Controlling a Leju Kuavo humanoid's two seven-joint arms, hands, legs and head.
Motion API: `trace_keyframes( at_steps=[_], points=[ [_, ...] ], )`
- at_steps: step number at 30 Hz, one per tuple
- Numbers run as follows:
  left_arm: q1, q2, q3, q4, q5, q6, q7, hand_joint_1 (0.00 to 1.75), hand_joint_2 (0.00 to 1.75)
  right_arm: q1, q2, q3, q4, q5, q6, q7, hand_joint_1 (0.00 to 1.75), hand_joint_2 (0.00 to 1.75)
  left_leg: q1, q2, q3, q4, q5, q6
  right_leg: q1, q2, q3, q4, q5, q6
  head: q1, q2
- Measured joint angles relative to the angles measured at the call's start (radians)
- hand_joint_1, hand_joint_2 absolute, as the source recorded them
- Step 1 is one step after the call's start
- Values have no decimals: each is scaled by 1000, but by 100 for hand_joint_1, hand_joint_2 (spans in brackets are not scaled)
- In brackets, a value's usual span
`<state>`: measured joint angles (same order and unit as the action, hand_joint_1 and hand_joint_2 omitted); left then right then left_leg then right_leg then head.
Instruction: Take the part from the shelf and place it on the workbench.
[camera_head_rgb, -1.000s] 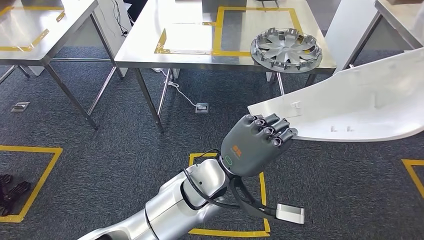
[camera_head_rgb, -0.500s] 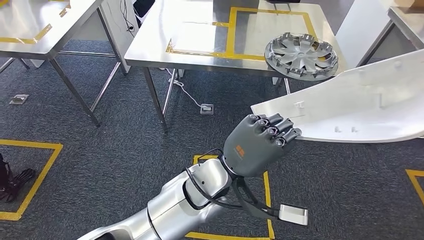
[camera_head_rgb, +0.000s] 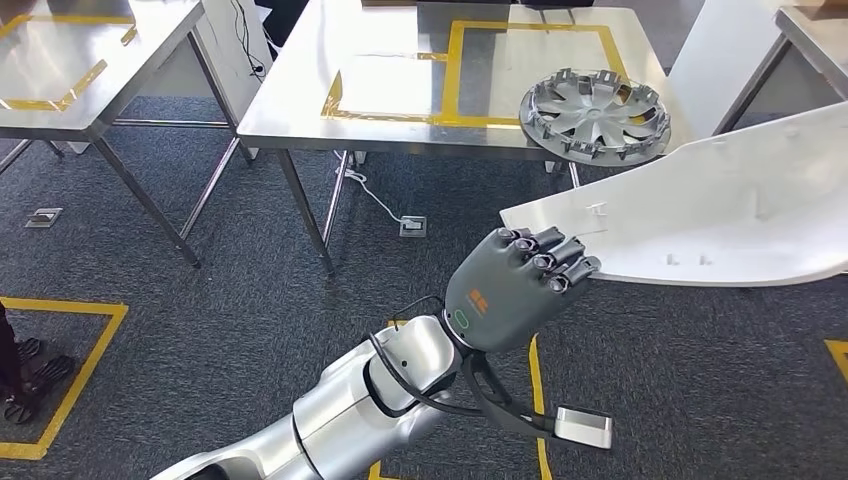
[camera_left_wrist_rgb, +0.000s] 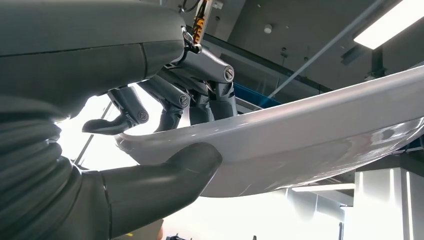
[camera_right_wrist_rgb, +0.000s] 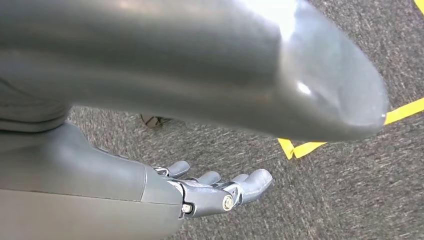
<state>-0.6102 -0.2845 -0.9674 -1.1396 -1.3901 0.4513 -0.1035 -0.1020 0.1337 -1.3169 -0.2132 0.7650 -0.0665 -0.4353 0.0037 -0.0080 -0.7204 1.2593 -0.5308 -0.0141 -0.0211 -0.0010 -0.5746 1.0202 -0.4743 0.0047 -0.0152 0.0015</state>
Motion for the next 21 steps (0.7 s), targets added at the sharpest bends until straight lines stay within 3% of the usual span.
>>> trace_keyframes(
  at_steps=[1, 3, 4, 8, 10, 12, 13, 14, 15, 17, 18, 20, 21],
  points=[
    [0, 0, 0, 1, 0, 0, -1, 175, 175, 0, 0, 0, 0, -1, 0, -1, 0, 0, 2, 1, 29, -73, 43, 0, -2, 1, 7, 1, -6, 5, 0, 0],
    [-1, 0, 0, 1, 0, 0, -3, 175, 175, -1, 0, 0, 0, -2, 0, -3, 0, 0, 1, 2, 79, -185, 86, 4, -2, 2, 16, 4, -18, 18, 0, 0],
    [-2, -1, -1, 2, 0, 0, -3, 175, 175, -2, 0, 0, 0, -2, 0, -5, 0, 0, -1, 1, 91, -209, 88, 10, -1, 3, 17, 4, -22, 25, 0, 0],
    [-3, -4, -1, 2, 1, 0, -4, 175, 175, -3, 0, 0, 0, -3, 0, -10, 0, 0, -2, -3, 99, -216, 79, 41, -4, 2, 18, 14, -37, 48, 3, 0],
    [-4, -7, -1, 2, 1, 0, -5, 175, 175, -3, 0, 0, 0, -4, 0, -11, 0, 0, -1, -2, 105, -219, 76, 51, -4, 2, -26, 102, -79, 52, 6, 0],
    [-3, -8, -1, 3, 1, -1, -5, 175, 175, -1, 0, 0, 0, -6, 1, -11, 0, 0, -5, 0, 108, -219, 71, 58, -3, 2, -106, 235, -125, 53, 8, 0],
    [-2, -8, -1, 4, 1, -1, -6, 175, 175, 0, 0, 0, 0, -8, 1, -11, 0, 0, -7, 1, 110, -218, 69, 61, -2, 2, -136, 276, -128, 52, 9, 0],
    [-2, -8, -1, 5, 0, -1, -5, 175, 175, 1, 0, 0, 0, -10, 1, -11, 0, 0, -9, 3, 114, -218, 66, 63, -1, 2, -149, 282, -112, 50, 9, 0],
    [-2, -8, -1, 5, -2, -2, -3, 175, 175, 2, 0, 0, 0, -12, 1, -11, 0, 0, -11, 5, 119, -218, 62, 64, 1, 0, -142, 249, -79, 45, 9, 0],
    [-2, -9, -1, 5, -7, -1, 1, 175, 175, 0, 0, 0, 0, -13, 1, -12, 0, 0, -14, 13, 131, -217, 53, 61, 11, -25, -89, 116, -1, 31, 11, 0],
    [-3, -10, -1, 5, -9, -1, 3, 175, 175, -2, 0, 0, 0, -14, 1, -12, 0, 0, -17, 18, 135, -216, 48, 57, 17, -40, -66, 60, 22, 24, 11, 0],
    [-3, -10, -1, 5, -11, -1, 5, 175, 175, -7, 0, 0, 0, -14, 1, -12, 0, 0, -22, 32, 140, -217, 40, 47, 27, -52, -49, 14, 29, 13, 12, 0],
    [-4, -10, -1, 5, -11, -1, 5, 175, 175, -8, 0, 0, 0, -14, 1, -12, 0, 0, -24, 40, 143, -219, 36, 41, 28, -42, -49, 11, 29, 9, 13, 0]
  ],
)
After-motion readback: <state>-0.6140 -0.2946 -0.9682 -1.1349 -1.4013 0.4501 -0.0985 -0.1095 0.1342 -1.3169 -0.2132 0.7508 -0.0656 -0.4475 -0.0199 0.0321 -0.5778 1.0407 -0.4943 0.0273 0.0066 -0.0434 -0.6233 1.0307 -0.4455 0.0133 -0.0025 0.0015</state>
